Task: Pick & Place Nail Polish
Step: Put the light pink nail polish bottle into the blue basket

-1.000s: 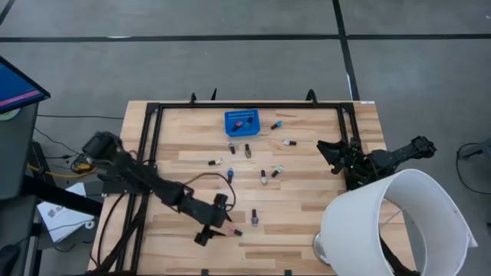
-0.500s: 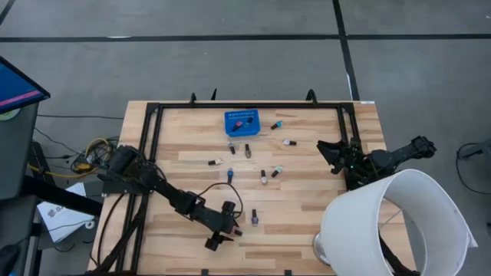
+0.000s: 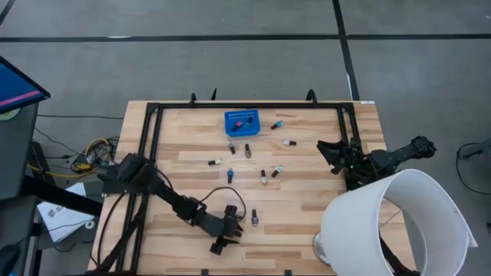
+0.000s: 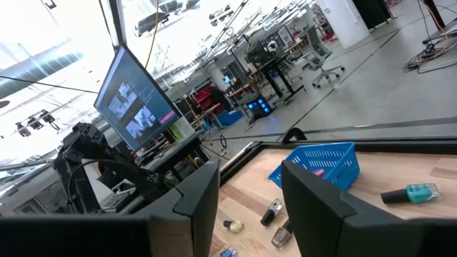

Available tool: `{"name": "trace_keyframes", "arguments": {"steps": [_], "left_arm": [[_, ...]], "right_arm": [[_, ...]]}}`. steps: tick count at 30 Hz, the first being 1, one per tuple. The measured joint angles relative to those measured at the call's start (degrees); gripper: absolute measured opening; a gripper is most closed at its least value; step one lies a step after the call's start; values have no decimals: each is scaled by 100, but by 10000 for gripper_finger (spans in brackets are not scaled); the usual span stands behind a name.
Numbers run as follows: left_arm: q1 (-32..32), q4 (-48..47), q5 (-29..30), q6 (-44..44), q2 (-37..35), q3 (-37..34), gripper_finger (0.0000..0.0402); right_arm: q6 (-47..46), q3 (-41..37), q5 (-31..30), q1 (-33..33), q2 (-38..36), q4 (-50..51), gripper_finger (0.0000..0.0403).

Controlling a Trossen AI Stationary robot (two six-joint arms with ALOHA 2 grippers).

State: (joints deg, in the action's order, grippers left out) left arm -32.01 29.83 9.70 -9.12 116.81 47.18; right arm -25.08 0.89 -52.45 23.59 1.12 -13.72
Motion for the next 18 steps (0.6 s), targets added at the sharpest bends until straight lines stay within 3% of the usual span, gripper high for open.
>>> {"name": "trace_keyframes", "arguments": {"steps": [8, 18], "left_arm": [[-138, 1698, 354, -492, 199, -847, 202], [-131, 1997, 717, -314, 326, -986, 122]], "right_arm": [[2, 0, 0, -2, -2, 0, 139], [2, 0, 0, -2, -1, -3, 141]]}}
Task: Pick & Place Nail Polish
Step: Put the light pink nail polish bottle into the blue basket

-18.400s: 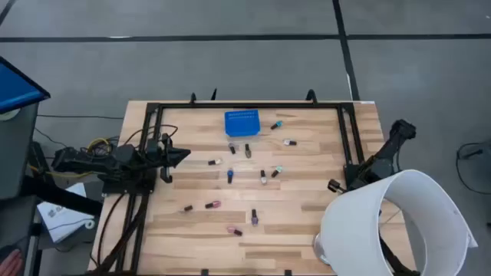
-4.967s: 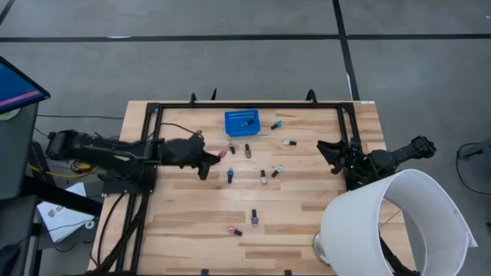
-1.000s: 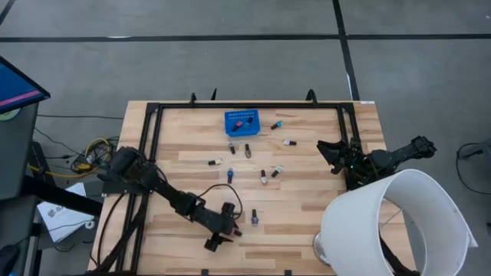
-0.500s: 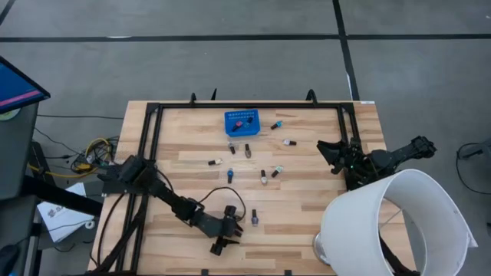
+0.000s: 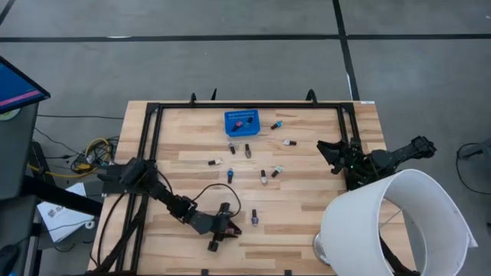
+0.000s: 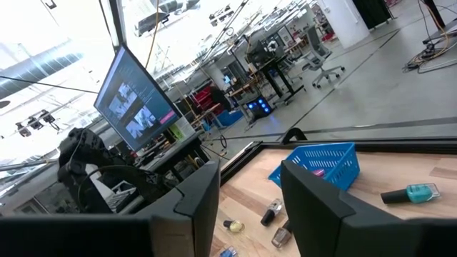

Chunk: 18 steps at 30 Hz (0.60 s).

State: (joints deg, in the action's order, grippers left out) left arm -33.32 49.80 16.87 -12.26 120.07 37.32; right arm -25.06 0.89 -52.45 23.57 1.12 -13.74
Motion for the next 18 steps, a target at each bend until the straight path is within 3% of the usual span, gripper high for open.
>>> {"name": "trace_keyframes", "arguments": {"steps": [2, 11, 18], "left_arm": [[1, 21, 27, -17, 4, -9, 108], [75, -137, -36, -29, -144, -14, 107], [502, -1367, -265, -48, -1097, -87, 107]], "right_arm": [[0, 0, 0, 0, 0, -1, 139], [9, 0, -9, 0, -1, -2, 139], [7, 0, -11, -9, -1, -2, 137]]}}
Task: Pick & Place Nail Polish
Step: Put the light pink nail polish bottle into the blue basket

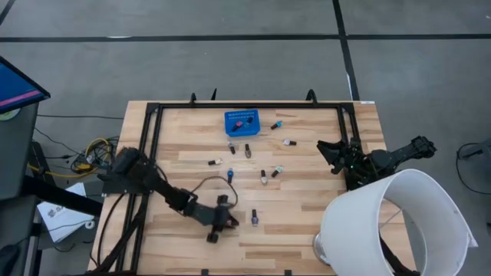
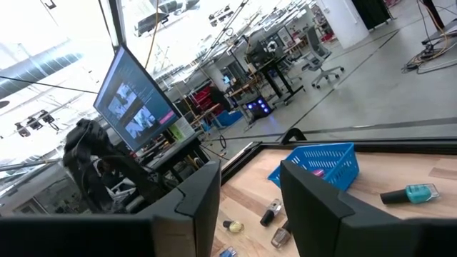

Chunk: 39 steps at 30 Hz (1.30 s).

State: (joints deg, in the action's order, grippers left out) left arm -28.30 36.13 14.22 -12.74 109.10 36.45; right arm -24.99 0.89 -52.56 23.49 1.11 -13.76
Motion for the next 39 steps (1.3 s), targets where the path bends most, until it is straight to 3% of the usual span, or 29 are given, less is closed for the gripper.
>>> {"name": "trace_keyframes", "arguments": {"steps": [8, 13, 18, 28, 39], "left_arm": [[1083, -1718, 183, 5, -1867, 9, 107], [2151, -1831, 290, 138, -2879, 24, 107], [3328, -1829, 213, 249, -3365, 202, 107], [5164, -1828, -1217, 1410, -2681, 1108, 107], [5942, -1845, -1858, 1745, -1245, 1543, 109]], "right_arm": [[-3, 0, -1, 0, -1, 0, 141], [-3, 0, -2, 0, -1, -2, 138], [-4, 2, -2, 0, 0, -2, 137], [-7, 0, -4, 0, -1, -17, 141], [-10, 2, -28, -3, 1, -43, 134]]}}
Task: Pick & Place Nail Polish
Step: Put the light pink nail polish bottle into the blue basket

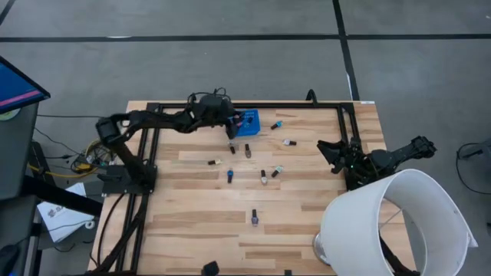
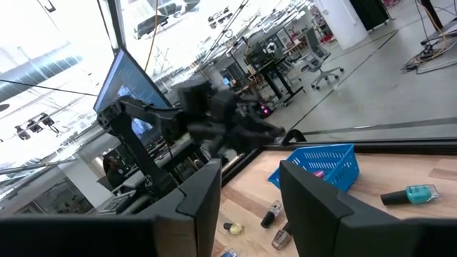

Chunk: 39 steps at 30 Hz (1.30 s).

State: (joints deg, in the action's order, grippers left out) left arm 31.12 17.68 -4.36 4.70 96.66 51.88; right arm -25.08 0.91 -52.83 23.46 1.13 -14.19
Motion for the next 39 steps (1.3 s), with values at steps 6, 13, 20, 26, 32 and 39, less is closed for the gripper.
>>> {"name": "trace_keyframes", "arguments": {"steps": [6, 13, 20, 26, 32, 39], "left_arm": [[127, 19, -7, -2, 483, 0, 108], [69, -14, -4, 37, 743, 2, 109], [69, -174, 58, 199, 824, 0, 109], [78, -219, 94, 322, 824, 0, 113], [69, -241, 93, 320, 825, 0, 118], [69, -235, 92, 397, 824, 0, 124]], "right_arm": [[-1, 0, -18, 0, 0, -116, 133], [0, 0, -31, 0, 0, -147, 133], [2, 0, -31, 0, 0, -147, 133], [2, 0, -31, 0, 0, -148, 133], [4, 0, -31, 3, 0, -149, 133], [9, 0, -29, 3, 0, -149, 133]]}}
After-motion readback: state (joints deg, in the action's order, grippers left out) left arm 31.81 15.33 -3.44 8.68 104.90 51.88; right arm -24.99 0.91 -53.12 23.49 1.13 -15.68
